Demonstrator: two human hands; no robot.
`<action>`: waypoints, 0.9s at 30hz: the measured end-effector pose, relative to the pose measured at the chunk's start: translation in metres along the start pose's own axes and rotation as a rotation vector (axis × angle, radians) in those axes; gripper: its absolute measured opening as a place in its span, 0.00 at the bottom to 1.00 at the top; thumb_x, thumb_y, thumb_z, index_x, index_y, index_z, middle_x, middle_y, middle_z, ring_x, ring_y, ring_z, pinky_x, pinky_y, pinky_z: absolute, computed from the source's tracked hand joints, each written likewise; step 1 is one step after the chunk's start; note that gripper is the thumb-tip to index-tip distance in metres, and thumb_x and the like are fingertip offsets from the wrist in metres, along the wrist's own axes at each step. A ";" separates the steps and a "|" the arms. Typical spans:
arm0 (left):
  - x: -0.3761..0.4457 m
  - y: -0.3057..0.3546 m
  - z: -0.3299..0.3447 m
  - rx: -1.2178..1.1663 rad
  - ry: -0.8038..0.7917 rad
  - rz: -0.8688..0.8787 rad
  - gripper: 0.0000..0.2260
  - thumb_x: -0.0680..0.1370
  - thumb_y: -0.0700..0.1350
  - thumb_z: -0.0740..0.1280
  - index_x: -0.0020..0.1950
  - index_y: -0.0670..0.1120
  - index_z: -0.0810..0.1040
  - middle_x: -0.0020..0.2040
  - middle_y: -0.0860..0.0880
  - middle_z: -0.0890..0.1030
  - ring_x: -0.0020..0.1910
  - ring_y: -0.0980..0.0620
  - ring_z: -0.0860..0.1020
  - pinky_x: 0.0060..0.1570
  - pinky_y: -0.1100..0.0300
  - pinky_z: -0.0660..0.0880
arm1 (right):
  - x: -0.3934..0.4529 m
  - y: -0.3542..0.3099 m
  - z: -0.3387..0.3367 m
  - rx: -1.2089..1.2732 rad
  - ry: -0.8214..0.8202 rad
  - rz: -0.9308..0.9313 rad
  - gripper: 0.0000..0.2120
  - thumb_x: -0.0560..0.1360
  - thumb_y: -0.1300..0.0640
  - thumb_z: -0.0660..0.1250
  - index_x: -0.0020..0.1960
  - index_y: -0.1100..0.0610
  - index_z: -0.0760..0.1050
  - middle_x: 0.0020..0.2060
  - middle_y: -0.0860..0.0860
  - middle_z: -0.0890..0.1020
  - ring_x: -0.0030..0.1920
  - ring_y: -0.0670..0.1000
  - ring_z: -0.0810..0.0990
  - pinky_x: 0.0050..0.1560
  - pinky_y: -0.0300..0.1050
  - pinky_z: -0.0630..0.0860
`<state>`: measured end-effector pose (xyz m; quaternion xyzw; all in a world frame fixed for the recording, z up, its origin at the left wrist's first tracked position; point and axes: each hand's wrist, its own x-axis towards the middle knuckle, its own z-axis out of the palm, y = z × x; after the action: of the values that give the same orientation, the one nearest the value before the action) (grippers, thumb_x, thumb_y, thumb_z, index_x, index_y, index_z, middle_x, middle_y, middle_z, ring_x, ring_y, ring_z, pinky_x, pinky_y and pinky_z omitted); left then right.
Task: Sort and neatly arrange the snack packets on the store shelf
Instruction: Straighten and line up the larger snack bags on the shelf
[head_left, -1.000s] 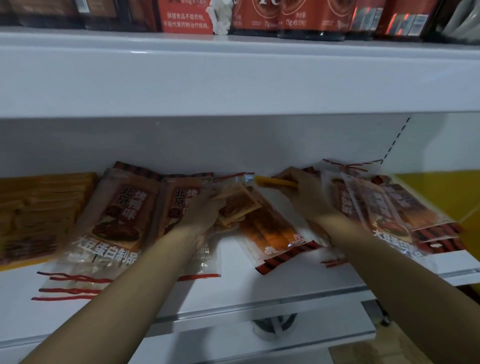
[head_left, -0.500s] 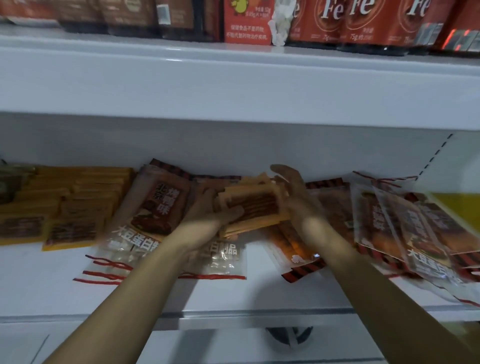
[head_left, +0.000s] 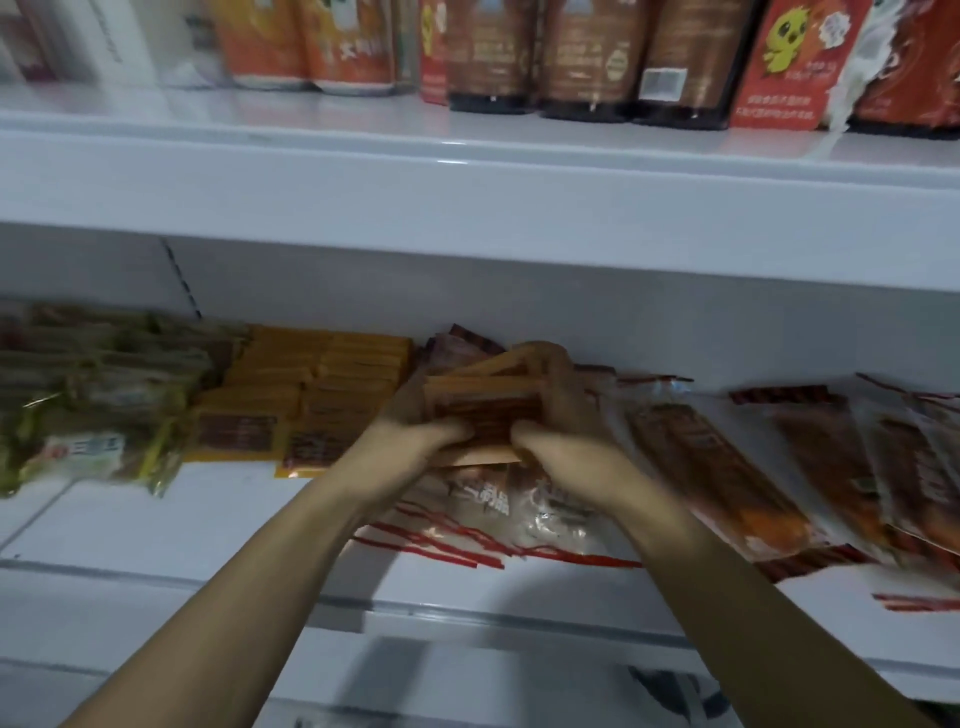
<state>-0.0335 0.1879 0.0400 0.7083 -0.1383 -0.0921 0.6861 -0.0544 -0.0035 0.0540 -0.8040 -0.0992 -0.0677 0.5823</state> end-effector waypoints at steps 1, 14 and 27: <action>-0.005 0.003 -0.011 0.086 -0.011 0.029 0.19 0.76 0.37 0.68 0.68 0.43 0.75 0.55 0.43 0.85 0.52 0.43 0.85 0.47 0.52 0.83 | 0.000 -0.005 0.013 -0.018 -0.001 -0.007 0.28 0.71 0.74 0.62 0.65 0.52 0.68 0.53 0.50 0.80 0.49 0.35 0.81 0.46 0.35 0.78; -0.076 -0.036 -0.197 0.421 -0.008 0.032 0.24 0.77 0.28 0.67 0.66 0.50 0.71 0.57 0.54 0.83 0.57 0.61 0.81 0.56 0.67 0.75 | 0.017 0.001 0.220 -0.186 -0.073 0.097 0.27 0.71 0.69 0.64 0.64 0.47 0.70 0.55 0.47 0.82 0.56 0.49 0.81 0.58 0.49 0.79; -0.076 -0.090 -0.189 0.540 0.137 -0.049 0.22 0.72 0.35 0.69 0.57 0.59 0.69 0.50 0.59 0.81 0.48 0.62 0.79 0.45 0.64 0.76 | -0.002 0.050 0.246 -0.290 0.062 0.032 0.24 0.68 0.65 0.64 0.62 0.48 0.74 0.54 0.46 0.78 0.55 0.46 0.77 0.54 0.43 0.73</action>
<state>-0.0389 0.3930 -0.0463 0.8732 -0.0941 -0.0205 0.4777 -0.0461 0.2153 -0.0693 -0.8788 -0.0576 -0.0970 0.4637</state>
